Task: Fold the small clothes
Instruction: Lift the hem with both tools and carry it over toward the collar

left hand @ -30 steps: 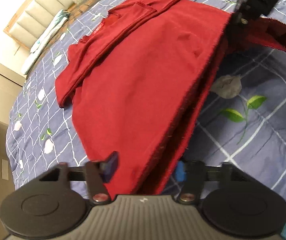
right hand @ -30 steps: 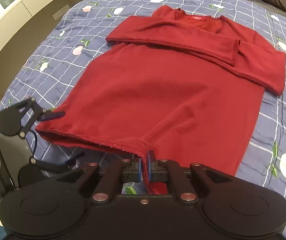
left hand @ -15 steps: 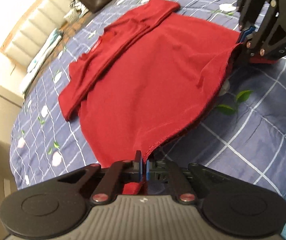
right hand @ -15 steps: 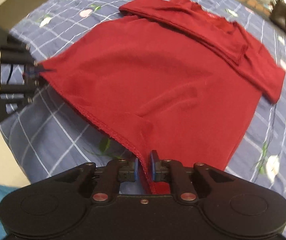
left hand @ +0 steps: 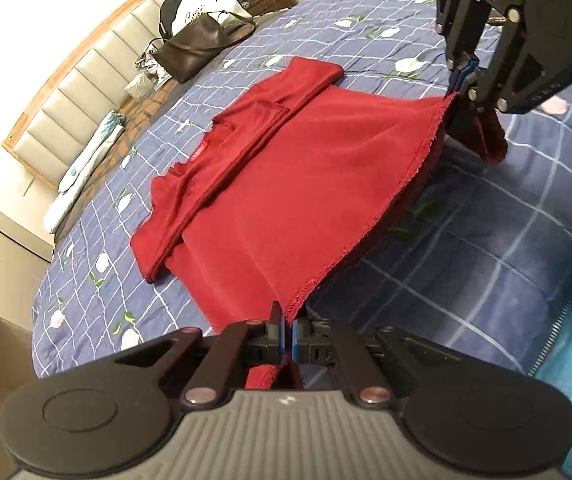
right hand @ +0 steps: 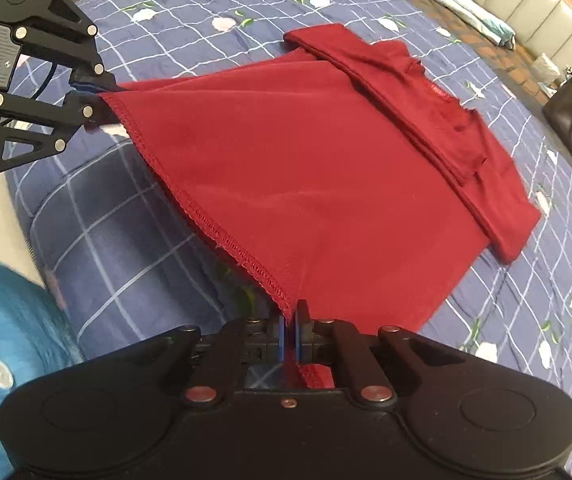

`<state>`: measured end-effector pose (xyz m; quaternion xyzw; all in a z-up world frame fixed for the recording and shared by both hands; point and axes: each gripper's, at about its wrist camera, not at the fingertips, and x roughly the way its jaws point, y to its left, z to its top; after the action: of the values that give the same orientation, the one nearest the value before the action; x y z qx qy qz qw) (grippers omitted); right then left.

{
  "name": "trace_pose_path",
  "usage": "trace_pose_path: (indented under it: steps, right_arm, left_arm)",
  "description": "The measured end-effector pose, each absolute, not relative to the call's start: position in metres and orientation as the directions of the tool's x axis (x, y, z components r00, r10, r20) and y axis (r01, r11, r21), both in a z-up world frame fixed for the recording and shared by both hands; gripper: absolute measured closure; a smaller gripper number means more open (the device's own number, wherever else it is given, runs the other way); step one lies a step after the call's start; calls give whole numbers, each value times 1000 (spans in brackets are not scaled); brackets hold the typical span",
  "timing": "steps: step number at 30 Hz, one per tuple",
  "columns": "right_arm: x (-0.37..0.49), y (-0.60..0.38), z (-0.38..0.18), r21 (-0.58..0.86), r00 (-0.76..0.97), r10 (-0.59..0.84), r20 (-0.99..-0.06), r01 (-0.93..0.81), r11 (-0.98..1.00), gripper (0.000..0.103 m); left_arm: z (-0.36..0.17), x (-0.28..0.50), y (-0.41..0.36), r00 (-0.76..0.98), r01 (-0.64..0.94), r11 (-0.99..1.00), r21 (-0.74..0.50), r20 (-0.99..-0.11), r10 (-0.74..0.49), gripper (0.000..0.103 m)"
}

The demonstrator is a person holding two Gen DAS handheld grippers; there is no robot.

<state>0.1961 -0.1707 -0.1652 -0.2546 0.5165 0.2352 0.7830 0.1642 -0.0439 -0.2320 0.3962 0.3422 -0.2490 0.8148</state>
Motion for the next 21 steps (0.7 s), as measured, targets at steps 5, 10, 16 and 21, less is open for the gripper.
trace_pose_path:
  steps: [5, 10, 16, 21]
  right_arm:
    - [161, -163, -153, -171, 363, 101, -926, -645, 744, 99]
    - [124, -150, -148, -112, 325, 135, -936, -638, 762, 99]
    - [94, -142, -147, -30, 267, 168, -949, -606, 795, 99]
    - [102, -142, -143, -3, 265, 175, -948, -558, 830, 99]
  left_arm:
    - [-228, 134, -29, 613, 693, 577, 433, -775, -155, 102]
    - [-229, 98, -10, 573, 717, 576, 393, -802, -167, 102]
    - [-225, 92, 4, 566, 711, 601, 365, -804, -181, 102]
    - [-217, 105, 2, 575, 708, 603, 368, -796, -189, 101]
